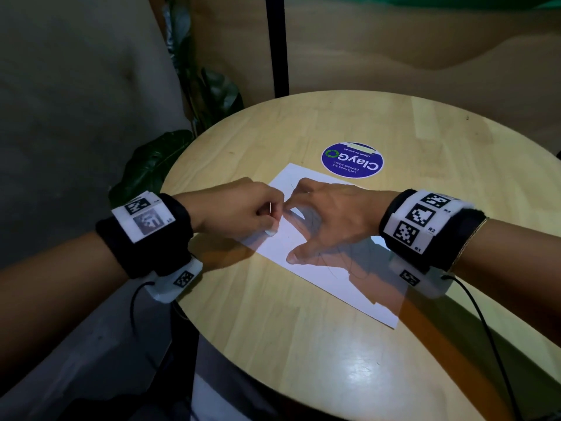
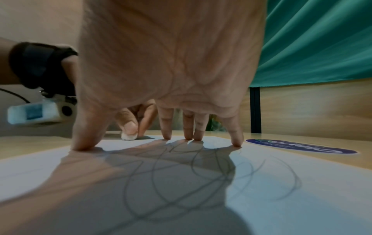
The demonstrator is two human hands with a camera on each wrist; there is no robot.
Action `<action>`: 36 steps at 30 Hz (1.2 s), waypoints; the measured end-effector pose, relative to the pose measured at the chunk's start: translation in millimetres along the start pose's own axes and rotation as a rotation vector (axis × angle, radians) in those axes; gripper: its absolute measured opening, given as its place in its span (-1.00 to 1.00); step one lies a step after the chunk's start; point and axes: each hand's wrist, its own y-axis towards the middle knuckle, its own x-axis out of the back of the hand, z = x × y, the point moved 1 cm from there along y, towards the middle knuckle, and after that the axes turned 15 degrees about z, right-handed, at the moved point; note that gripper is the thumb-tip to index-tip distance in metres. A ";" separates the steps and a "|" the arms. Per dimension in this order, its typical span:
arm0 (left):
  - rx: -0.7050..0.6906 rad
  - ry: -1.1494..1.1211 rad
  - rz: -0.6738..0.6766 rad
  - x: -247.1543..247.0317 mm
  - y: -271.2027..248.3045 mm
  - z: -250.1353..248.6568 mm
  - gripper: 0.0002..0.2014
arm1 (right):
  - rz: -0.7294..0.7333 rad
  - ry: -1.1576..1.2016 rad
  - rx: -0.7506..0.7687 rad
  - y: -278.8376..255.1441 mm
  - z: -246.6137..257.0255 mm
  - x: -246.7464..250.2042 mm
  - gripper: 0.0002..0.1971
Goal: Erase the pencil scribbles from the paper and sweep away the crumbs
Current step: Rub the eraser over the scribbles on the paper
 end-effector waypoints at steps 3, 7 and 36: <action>-0.052 -0.007 0.053 -11.3 -0.8 -7.6 -0.93 | 0.004 0.012 0.005 0.3 0.1 -4.9 -0.12; -0.024 -0.044 0.066 -6.0 -0.7 -4.0 -0.93 | 0.024 -0.009 -0.016 -1.6 2.9 -9.8 -0.11; -0.003 0.086 -0.034 0.7 8.7 -8.6 -0.93 | 0.035 0.015 -0.002 -1.6 1.0 -13.3 0.03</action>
